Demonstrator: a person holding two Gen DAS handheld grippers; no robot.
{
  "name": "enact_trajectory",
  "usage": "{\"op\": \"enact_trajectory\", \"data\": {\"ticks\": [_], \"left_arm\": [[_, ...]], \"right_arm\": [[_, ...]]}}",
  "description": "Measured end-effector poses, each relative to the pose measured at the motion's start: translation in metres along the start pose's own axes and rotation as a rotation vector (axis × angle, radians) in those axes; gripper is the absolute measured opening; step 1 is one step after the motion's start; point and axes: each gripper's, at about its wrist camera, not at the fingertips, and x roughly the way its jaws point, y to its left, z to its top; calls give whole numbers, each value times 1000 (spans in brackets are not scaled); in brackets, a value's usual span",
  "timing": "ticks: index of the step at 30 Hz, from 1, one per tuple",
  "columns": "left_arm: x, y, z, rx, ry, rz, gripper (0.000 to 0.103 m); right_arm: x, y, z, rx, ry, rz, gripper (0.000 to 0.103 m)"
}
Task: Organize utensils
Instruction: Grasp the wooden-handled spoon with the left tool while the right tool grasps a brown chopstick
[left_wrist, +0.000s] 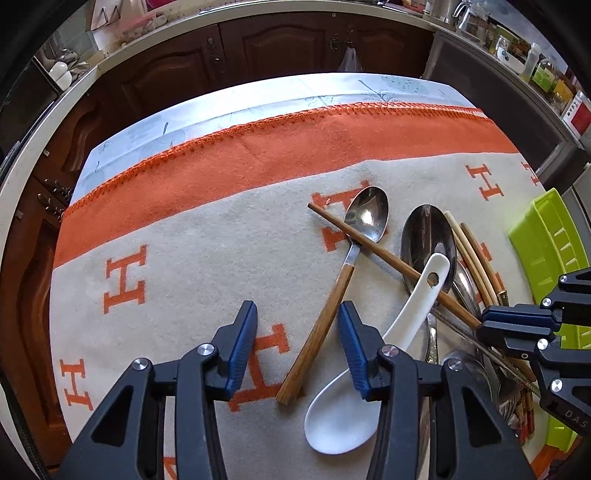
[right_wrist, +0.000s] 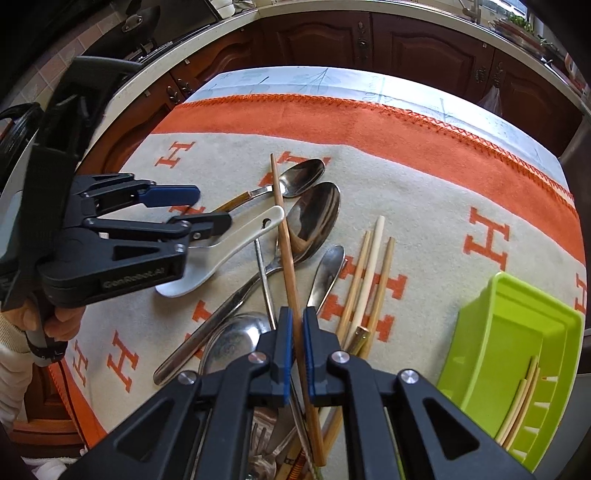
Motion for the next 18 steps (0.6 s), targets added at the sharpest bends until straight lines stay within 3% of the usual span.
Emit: {"op": "enact_trajectory", "data": {"ticks": [3, 6, 9, 18], "left_arm": [[0, -2, 2, 1, -10, -19, 18], [-1, -7, 1, 8, -17, -1, 6], [-5, -8, -3, -15, -22, 14, 5], [-30, 0, -16, -70, -42, 7, 5]], "right_arm": [[0, 1, 0, -7, 8, 0, 6], [0, -1, -1, 6, 5, 10, 5], [-3, -2, -3, 31, -8, 28, 0], [-12, -4, -9, 47, -29, 56, 0]]}}
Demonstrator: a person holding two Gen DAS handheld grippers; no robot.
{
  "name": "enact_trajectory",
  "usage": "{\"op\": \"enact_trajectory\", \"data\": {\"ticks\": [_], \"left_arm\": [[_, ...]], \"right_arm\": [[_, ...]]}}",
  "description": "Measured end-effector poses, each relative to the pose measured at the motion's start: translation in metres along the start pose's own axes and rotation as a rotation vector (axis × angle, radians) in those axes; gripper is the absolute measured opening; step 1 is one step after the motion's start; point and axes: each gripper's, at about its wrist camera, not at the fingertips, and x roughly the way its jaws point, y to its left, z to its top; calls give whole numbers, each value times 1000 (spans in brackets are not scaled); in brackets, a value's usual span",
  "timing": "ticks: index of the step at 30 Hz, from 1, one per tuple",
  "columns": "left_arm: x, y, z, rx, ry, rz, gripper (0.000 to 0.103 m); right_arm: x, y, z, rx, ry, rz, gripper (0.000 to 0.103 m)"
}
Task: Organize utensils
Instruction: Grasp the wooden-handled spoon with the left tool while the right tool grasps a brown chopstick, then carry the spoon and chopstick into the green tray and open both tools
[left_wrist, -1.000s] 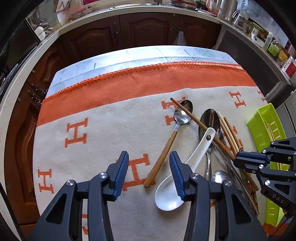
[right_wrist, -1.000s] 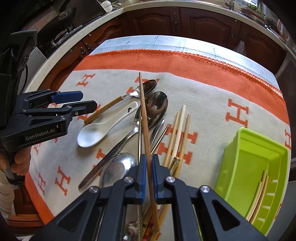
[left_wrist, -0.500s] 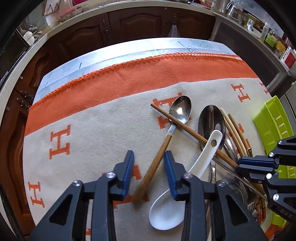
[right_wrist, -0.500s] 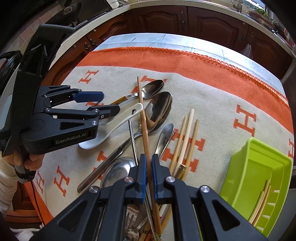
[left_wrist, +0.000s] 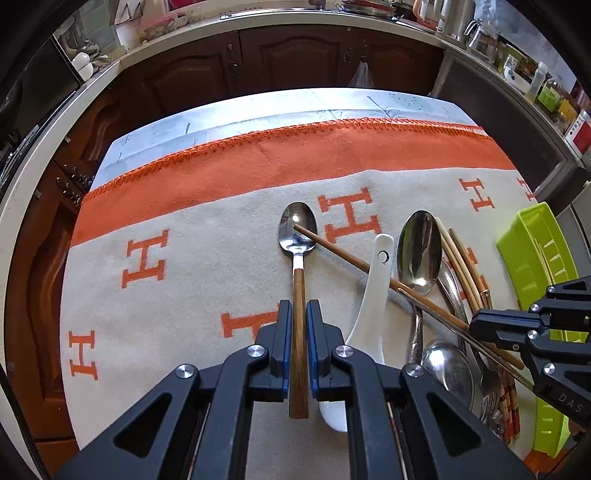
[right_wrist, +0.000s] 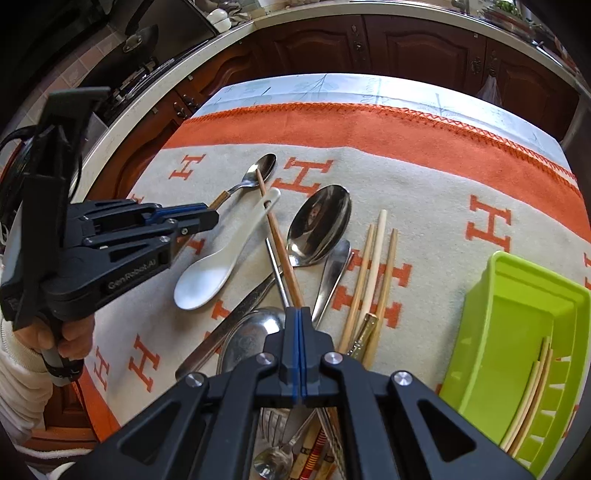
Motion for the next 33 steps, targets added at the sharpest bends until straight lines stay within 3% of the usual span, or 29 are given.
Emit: {"op": "enact_trajectory", "data": {"ticks": [5, 14, 19, 23, 26, 33], "left_arm": [[-6, 5, -4, -20, -1, -16, 5], [-7, 12, -11, -42, 8, -33, 5], [-4, 15, -11, -47, 17, -40, 5], [6, 16, -10, -46, 38, -40, 6], [16, 17, -8, -54, 60, -33, 6], [21, 17, -1, -72, 29, -22, 5]], "right_arm": [[3, 9, 4, -58, -4, -60, 0], [16, 23, 13, -170, 21, -76, 5], [25, 29, 15, -223, 77, -45, 17], [30, 32, 17, -234, 86, -37, 17], [32, 34, 16, -235, 88, -30, 8], [17, 20, 10, -148, 51, -55, 6]]}}
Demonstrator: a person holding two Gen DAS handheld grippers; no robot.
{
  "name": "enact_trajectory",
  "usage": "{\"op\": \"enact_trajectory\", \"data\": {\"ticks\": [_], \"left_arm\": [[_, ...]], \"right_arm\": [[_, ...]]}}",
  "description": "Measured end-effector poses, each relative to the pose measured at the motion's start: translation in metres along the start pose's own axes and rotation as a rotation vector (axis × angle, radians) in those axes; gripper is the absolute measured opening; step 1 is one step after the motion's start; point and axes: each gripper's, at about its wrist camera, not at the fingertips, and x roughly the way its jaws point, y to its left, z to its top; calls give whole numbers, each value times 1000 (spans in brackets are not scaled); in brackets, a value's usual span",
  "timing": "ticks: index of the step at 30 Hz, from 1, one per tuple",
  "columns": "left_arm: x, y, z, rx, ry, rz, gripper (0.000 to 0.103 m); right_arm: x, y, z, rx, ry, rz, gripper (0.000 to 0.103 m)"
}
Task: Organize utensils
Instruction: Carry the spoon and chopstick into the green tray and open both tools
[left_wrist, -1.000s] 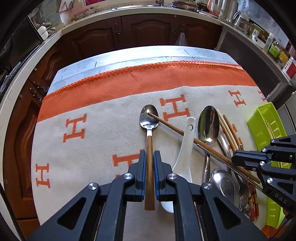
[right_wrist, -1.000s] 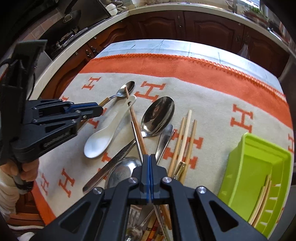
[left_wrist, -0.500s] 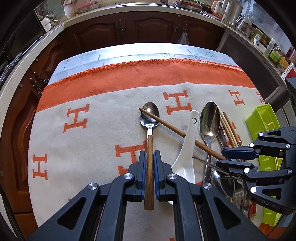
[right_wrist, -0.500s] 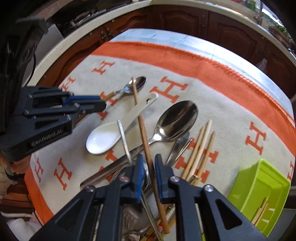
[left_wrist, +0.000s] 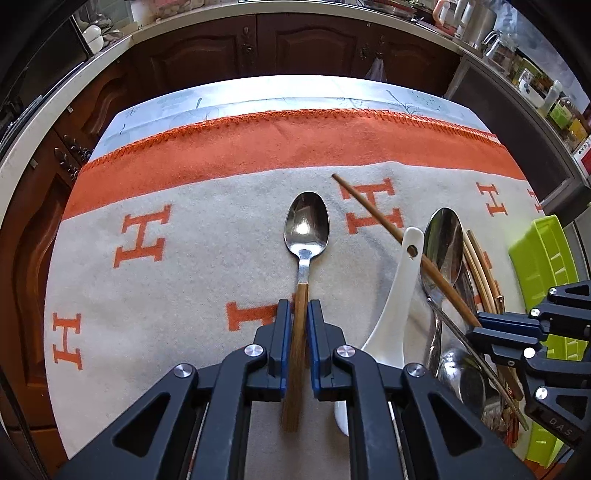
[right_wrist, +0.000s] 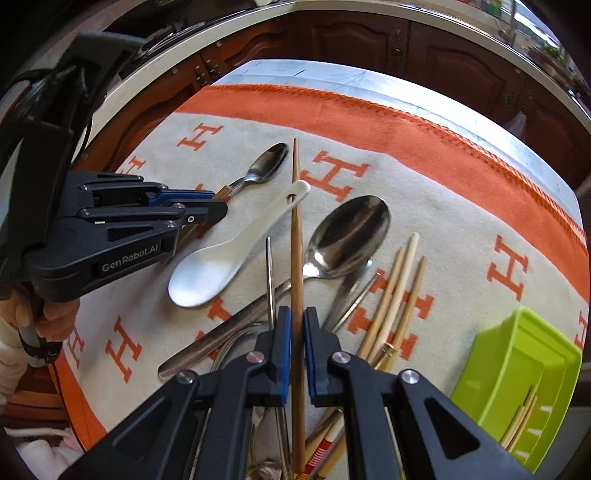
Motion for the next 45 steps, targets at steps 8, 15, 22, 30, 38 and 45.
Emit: {"op": "enact_trajectory", "data": {"ticks": [8, 15, 22, 30, 38, 45], "left_arm": [[-30, 5, -3, -104, -90, 19, 4], [-90, -23, -17, -84, -183, -33, 4], [-144, -89, -36, -24, -242, -150, 4], [-121, -191, -54, 62, -110, -228, 4], [-78, -238, -71, 69, 34, -263, 5], [-80, -247, -80, 103, 46, -230, 21]], "right_arm": [[-36, -26, -13, 176, -100, 22, 6], [-78, -43, -42, 305, -197, 78, 6], [-116, -60, -100, 427, -253, 82, 6], [-123, -88, -163, 496, -188, 7, 6], [-120, -106, -190, 555, -160, -28, 8], [-122, -106, -204, 566, -174, -10, 12]]}}
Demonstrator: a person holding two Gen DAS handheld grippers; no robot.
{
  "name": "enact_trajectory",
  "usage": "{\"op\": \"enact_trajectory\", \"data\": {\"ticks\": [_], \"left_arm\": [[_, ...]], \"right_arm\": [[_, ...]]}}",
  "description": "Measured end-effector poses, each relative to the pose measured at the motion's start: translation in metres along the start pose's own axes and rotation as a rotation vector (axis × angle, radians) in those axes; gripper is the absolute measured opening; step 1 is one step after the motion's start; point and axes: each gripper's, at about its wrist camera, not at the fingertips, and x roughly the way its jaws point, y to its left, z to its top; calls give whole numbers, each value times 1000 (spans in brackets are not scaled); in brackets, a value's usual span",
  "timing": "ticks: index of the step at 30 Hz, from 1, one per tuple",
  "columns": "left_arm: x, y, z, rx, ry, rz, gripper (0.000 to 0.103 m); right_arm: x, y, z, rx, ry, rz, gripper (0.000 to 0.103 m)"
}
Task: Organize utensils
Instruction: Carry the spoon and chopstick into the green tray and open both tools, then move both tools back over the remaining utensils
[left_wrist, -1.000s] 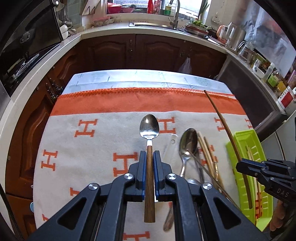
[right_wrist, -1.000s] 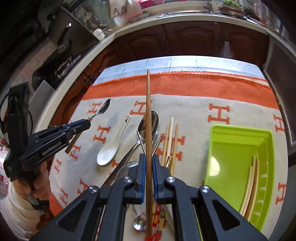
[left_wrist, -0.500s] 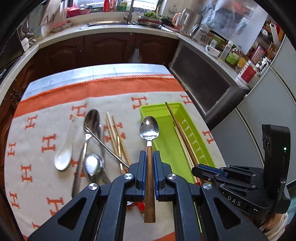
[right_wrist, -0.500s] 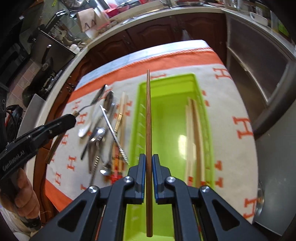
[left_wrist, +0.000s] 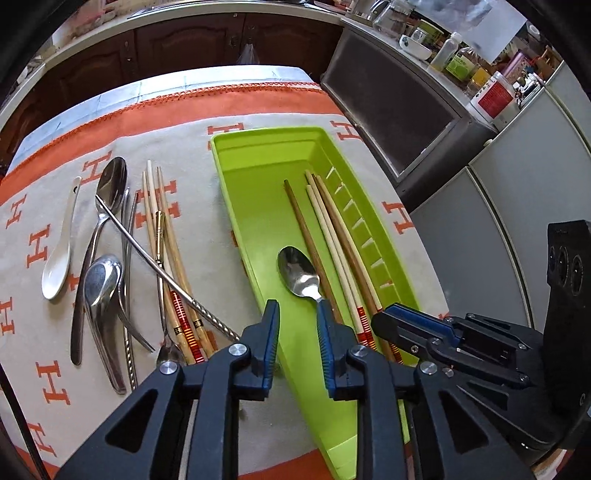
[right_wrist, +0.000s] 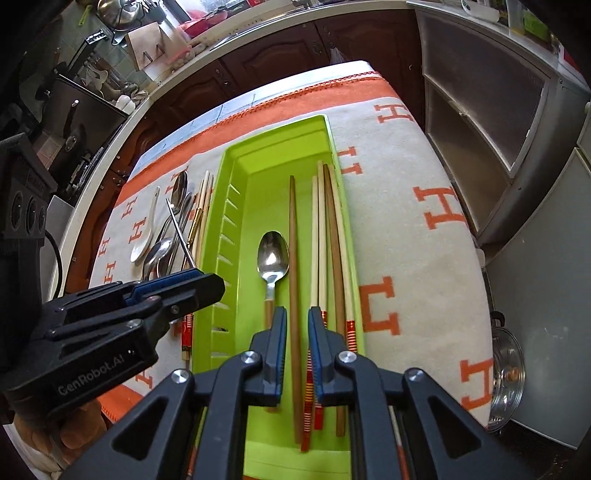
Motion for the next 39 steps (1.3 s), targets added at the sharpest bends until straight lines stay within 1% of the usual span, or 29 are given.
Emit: {"op": "enact_trajectory", "data": {"ticks": [6, 8, 10, 15, 17, 20, 24, 29, 33, 39], "left_arm": [[-14, 8, -7, 39, -24, 77, 26], [-19, 11, -10, 48, -36, 101, 31], [-25, 14, -13, 58, -53, 126, 33], [-43, 29, -20, 56, -95, 178, 36], [-50, 36, -21, 50, -112, 198, 39], [-61, 50, -23, 31, -139, 229, 43], [-73, 74, -26, -10, -163, 267, 43], [-81, 104, -29, -65, -176, 316, 44], [-81, 126, -31, -109, -171, 326, 46], [-74, 145, -33, -136, -160, 317, 47]], "right_arm": [[0, 7, -8, -18, 3, 16, 12], [0, 11, -10, -30, 0, 22, 12], [-1, 15, -12, -39, -2, 32, 12], [-5, 27, -14, -68, -18, 38, 11], [-5, 33, -14, -81, -8, 32, 11], [-5, 43, -15, -113, -22, 25, 11], [-4, 59, -13, -159, -36, 30, 11], [3, 79, -5, -209, -27, 57, 11], [13, 96, 4, -254, -15, 62, 11], [38, 128, 21, -365, 5, 16, 11]]}}
